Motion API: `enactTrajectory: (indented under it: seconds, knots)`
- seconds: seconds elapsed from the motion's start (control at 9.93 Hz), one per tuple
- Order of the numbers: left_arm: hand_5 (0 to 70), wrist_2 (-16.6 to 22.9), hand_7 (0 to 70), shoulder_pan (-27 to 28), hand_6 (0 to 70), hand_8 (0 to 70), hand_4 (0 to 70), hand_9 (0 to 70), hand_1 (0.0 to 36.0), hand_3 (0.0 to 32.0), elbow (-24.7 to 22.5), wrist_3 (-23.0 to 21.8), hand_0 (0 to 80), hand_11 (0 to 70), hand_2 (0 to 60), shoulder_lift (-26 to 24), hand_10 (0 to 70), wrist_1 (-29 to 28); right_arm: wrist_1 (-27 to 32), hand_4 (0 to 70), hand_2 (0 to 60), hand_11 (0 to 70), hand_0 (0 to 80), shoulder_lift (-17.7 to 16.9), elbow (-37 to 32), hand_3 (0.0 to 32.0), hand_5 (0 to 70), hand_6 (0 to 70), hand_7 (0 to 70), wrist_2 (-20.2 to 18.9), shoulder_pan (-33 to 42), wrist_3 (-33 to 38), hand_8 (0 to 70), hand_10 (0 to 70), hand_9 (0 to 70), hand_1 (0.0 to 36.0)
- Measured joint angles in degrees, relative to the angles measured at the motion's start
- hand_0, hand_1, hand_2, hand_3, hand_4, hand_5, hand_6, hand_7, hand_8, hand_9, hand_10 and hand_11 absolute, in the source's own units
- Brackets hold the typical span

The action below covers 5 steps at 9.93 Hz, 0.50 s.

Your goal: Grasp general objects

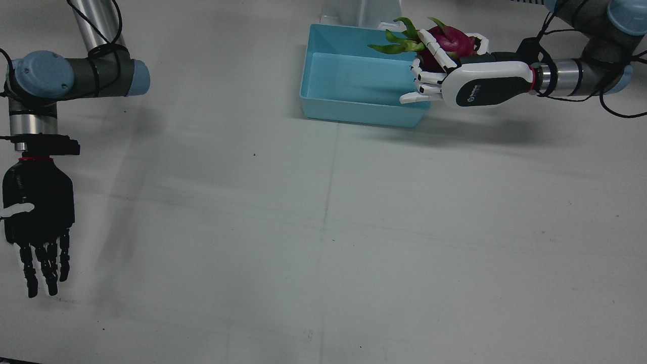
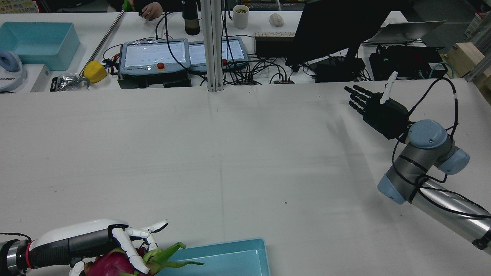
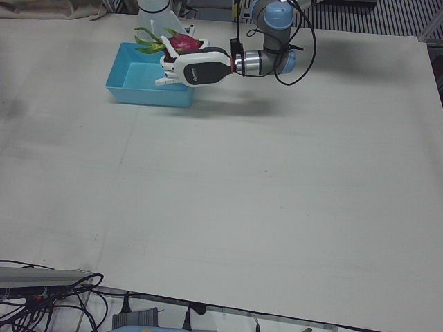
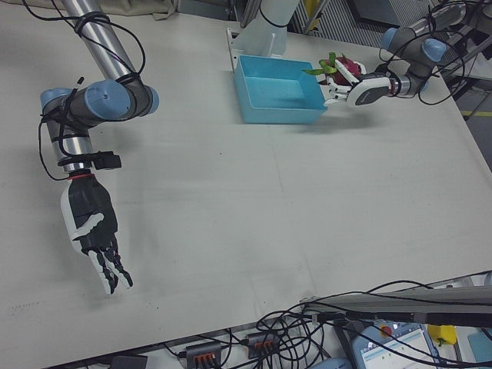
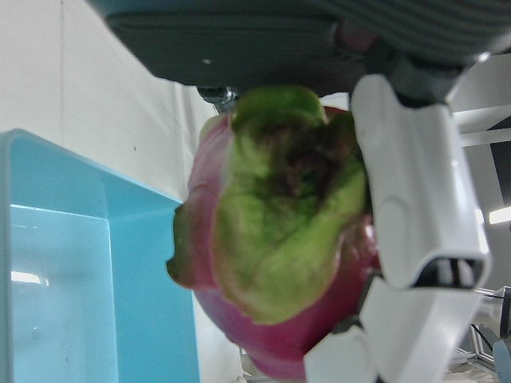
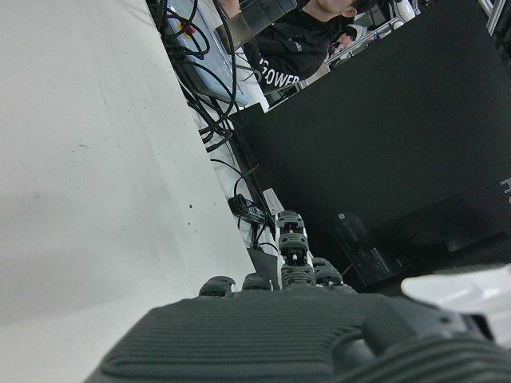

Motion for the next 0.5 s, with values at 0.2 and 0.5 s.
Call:
enactTrajectory:
  seconds: [0.2, 0.5]
  knots:
    - [0.0, 0.19, 70.0, 0.64, 0.0, 0.0, 0.0, 15.4, 1.6, 32.0, -2.78, -0.15, 0.0, 0.0, 21.8, 1.11, 0.0, 0.23, 0.00, 0.0, 0.0, 0.0, 0.0, 0.00, 0.01, 0.0, 0.0, 0.0, 0.0, 0.00, 0.00, 0.00, 0.0, 0.0, 0.0, 0.0]
    - [0.0, -3.60, 70.0, 4.73, 0.0, 0.0, 0.0, 17.0, 0.0, 32.0, -5.49, -0.31, 0.0, 0.0, 14.5, 1.08, 0.0, 0.09, 0.00, 0.0, 0.0, 0.0, 0.0, 0.00, 0.01, 0.0, 0.0, 0.0, 0.0, 0.00, 0.00, 0.00, 0.0, 0.0, 0.0, 0.0]
